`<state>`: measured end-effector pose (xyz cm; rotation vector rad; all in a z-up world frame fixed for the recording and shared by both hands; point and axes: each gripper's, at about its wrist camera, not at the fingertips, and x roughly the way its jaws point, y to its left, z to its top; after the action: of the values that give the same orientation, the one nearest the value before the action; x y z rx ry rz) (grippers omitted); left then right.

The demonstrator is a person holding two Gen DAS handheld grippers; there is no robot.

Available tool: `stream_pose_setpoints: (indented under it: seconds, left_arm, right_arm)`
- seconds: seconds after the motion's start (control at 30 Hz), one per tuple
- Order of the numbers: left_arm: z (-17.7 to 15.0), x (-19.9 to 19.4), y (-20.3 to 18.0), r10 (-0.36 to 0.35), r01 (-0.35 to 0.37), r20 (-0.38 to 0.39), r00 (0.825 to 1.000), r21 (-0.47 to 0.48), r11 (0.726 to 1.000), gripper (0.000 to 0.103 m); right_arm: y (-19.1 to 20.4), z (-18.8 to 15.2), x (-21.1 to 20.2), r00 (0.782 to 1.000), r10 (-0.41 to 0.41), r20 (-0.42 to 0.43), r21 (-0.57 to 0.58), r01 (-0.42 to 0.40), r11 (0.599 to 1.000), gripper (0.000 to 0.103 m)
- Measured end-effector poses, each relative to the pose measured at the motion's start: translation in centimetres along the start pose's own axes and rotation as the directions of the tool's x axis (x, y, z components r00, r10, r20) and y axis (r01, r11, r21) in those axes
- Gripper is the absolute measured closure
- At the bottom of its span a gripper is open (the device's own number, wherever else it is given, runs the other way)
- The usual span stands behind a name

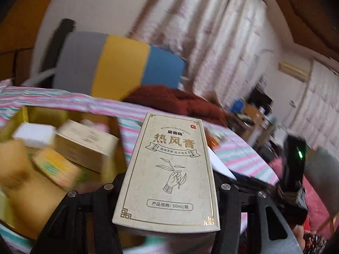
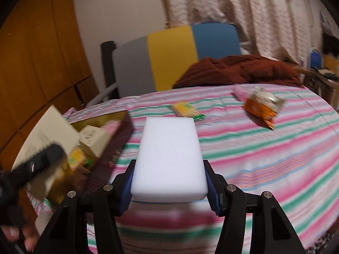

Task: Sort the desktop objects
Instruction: 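Carry the white sponge and cream box over the gold tray with both grippers, then lower the white sponge into the tray and open the right gripper while the left holds the box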

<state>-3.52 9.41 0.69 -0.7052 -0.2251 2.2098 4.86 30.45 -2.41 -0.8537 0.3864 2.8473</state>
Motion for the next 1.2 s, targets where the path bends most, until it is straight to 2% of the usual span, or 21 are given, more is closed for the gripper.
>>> stream_pose_setpoints:
  seconds: [0.13,0.4,0.57,0.8,1.03,1.17,1.2]
  left_arm:
    - [2.4,-1.2,4.1,0.097,-0.095,0.046,0.994,-0.044,0.995,0.049]
    - [6.1,-1.3,10.8,0.242,-0.237,0.061,0.968,-0.079,0.968,0.049]
    - [7.7,-0.5,14.4,0.280,-0.277,0.023,0.960,-0.106,0.955,0.048]
    - [8.5,0.4,18.5,0.306,-0.306,-0.024,0.952,-0.164,0.938,0.048]
    - [8.0,-0.3,20.6,0.327,-0.325,-0.030,0.945,-0.212,0.922,0.048]
    - [7.8,-0.9,21.0,0.339,-0.335,-0.023,0.941,-0.221,0.916,0.049]
    - [7.7,-1.0,21.0,0.341,-0.337,-0.023,0.940,-0.221,0.915,0.049]
  right_arm:
    - [2.9,1.2,1.1,0.998,0.064,-0.002,-0.050,-0.064,0.997,0.044]
    - [9.2,3.9,3.9,0.982,0.184,-0.037,-0.132,-0.188,0.973,0.044]
    - [13.9,5.6,6.5,0.961,0.265,-0.077,-0.149,-0.274,0.950,0.044]
    - [18.8,6.7,10.7,0.933,0.323,-0.161,-0.107,-0.342,0.934,0.044]
    - [22.6,6.9,14.7,0.931,0.298,-0.212,-0.160,-0.334,0.929,0.044]
    - [24.1,6.5,17.7,0.917,0.278,-0.287,-0.250,-0.352,0.902,0.041]
    - [24.1,6.4,17.9,0.918,0.272,-0.288,-0.260,-0.349,0.900,0.038]
